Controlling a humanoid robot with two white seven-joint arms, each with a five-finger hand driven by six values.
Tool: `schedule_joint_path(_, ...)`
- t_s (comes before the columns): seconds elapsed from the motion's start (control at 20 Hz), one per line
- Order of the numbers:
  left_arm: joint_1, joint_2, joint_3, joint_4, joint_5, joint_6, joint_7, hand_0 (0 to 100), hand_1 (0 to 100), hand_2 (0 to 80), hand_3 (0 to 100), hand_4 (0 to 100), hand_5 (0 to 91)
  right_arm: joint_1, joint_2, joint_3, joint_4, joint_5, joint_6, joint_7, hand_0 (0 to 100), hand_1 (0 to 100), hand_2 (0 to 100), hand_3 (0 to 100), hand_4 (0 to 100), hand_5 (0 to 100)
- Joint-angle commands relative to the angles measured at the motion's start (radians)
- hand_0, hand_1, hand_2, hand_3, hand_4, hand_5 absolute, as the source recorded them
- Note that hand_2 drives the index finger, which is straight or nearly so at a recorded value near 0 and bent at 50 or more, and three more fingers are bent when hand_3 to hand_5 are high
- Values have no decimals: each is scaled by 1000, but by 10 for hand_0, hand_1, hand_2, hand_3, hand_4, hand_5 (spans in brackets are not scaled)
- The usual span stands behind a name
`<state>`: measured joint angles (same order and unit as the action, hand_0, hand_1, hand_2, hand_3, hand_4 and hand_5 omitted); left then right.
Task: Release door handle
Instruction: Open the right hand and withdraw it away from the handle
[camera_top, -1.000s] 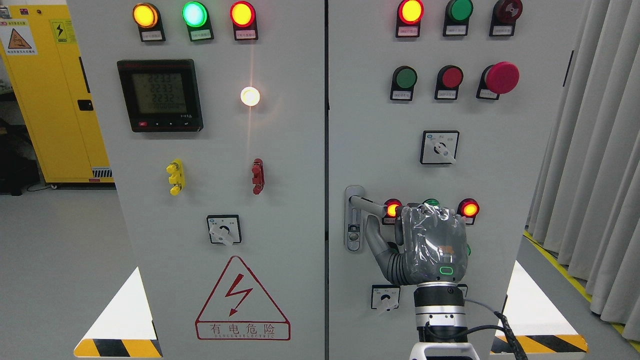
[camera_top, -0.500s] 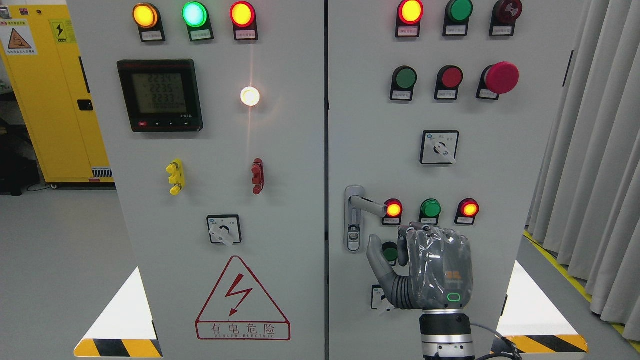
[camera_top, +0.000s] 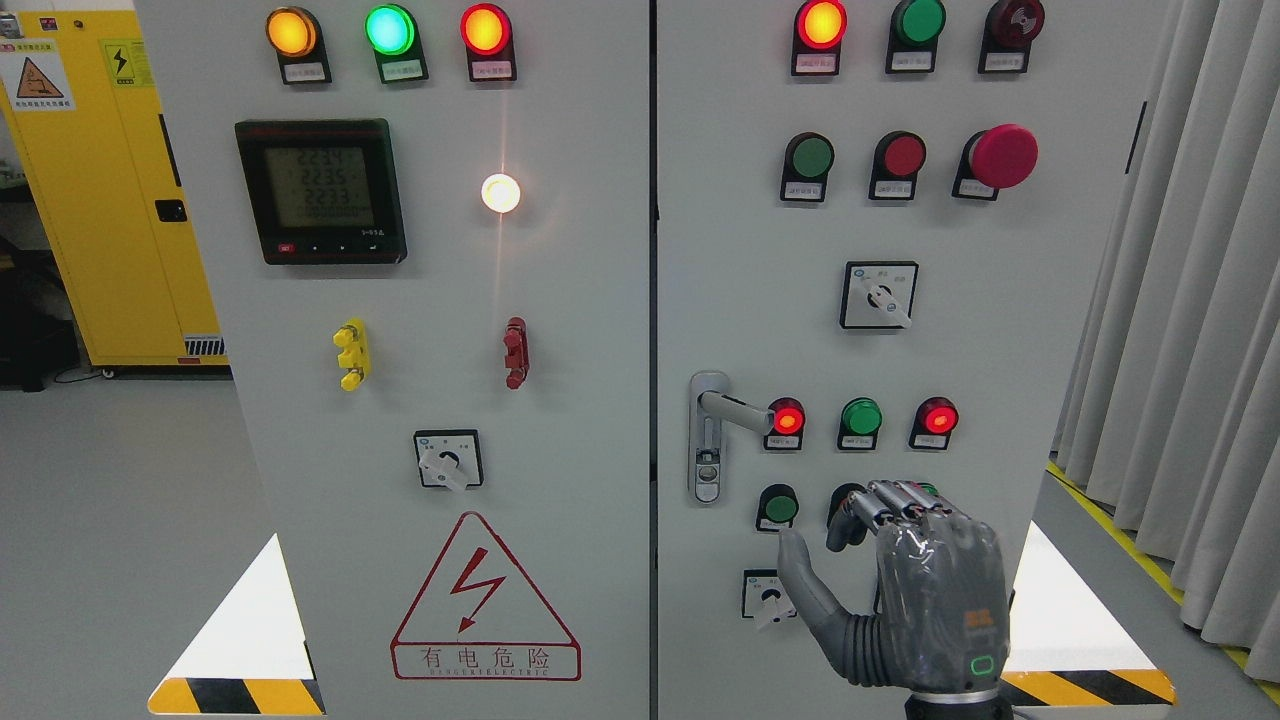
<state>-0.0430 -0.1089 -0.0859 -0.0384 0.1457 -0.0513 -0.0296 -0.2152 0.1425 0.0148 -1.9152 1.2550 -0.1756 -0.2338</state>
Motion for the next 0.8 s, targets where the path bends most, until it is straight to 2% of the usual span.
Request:
schedule_joint_path(0.0,0,0,0,0,0,1,0,120,556,0,0,0,0,23,-3,-108,-53,-40,-16,13,480,330,181,316,369,336)
schedule_joint_path(0.05,0,0,0,0,0,1,0,120,556,0,0,0,0,22,-3,-92,-51,-40,-16,13,484,328,162,299,358,329)
schedule_joint_path(0.1,0,0,0,0,0,1,0,120,556,0,0,0,0,20,-3,-76,-51,-42,-16,7,485,326,105,240,302,293)
schedule_joint_path(0.15,0,0,0,0,0,1,0,120,556,0,0,0,0,22,-1,-73,-53,-42,-16,-2,485,320,0,121,171,181)
schedule_joint_path(0.2,0,0,0,0,0,1,0,120,556,0,0,0,0,25,-1,-75,-54,-43,-18,-8,485,318,0,94,136,138)
schedule_joint_path(0.25,0,0,0,0,0,1,0,120,556,0,0,0,0,26,-1,-75,-54,-48,-18,-21,485,318,0,94,136,138)
schedule_joint_path(0.3,0,0,0,0,0,1,0,120,556,0,0,0,0,26,-1,-72,-54,-67,-19,-25,485,304,0,23,51,18)
schedule_joint_path(0.35,0,0,0,0,0,1,0,120,556,0,0,0,0,26,-1,-67,-56,-86,-19,-24,492,297,0,0,0,0)
schedule_joint_path(0.75,0,0,0,0,0,1,0,120,556,0,0,0,0,31,0,-55,-53,-95,-67,-21,533,277,0,0,0,0)
